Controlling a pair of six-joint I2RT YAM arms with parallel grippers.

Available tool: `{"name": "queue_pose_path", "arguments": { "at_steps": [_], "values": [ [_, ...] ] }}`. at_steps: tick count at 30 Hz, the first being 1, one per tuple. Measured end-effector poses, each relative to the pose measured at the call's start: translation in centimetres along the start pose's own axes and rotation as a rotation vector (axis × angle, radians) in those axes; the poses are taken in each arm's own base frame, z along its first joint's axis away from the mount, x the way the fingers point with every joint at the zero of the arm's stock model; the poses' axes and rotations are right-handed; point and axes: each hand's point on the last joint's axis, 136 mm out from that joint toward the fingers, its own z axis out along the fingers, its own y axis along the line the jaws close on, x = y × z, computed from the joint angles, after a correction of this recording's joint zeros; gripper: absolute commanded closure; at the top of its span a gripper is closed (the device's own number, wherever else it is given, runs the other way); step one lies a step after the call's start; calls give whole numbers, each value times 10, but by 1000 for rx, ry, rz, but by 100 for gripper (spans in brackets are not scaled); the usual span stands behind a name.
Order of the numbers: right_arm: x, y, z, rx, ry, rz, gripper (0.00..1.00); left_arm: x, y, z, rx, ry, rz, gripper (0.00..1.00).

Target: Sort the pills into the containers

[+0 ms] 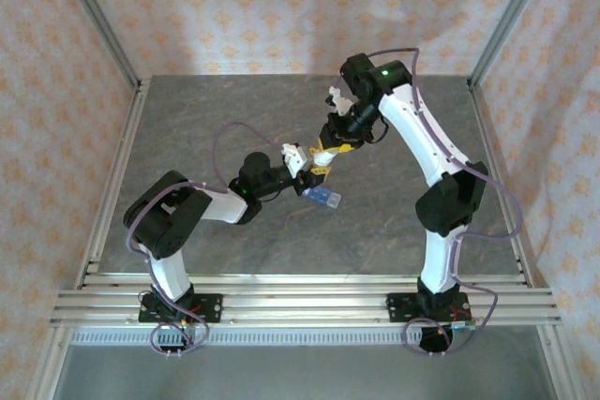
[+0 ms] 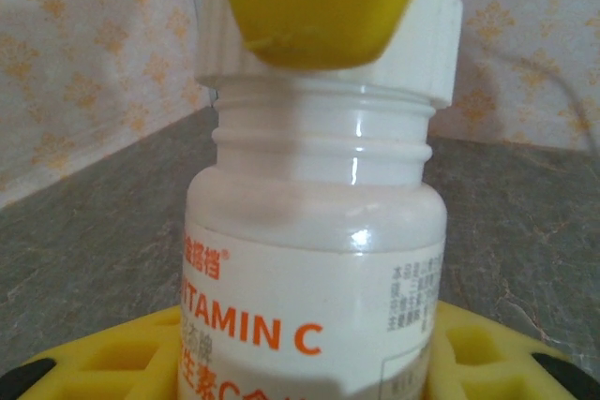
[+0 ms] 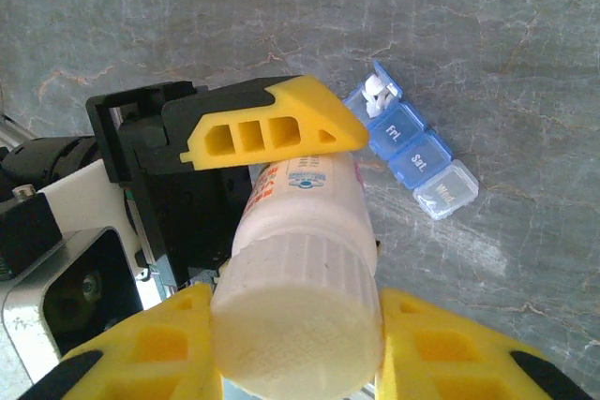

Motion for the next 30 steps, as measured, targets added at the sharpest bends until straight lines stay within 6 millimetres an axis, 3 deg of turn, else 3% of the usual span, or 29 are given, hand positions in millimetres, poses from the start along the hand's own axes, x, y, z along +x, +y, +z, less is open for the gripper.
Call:
{"name": "queue_pose_path", "arguments": {
  "at_steps": [12,23,30],
  "values": [
    [3,-2,8,0,24,7,67,0,-2,-1,4,17,10,100],
    [1,-10,26,-13,25,81,64,17,-3,-3,7,88,-27,100],
    [-1,-9,27,-30,-24,134,54,17,-1,-3,-2,88,-30,100]
  ]
}}
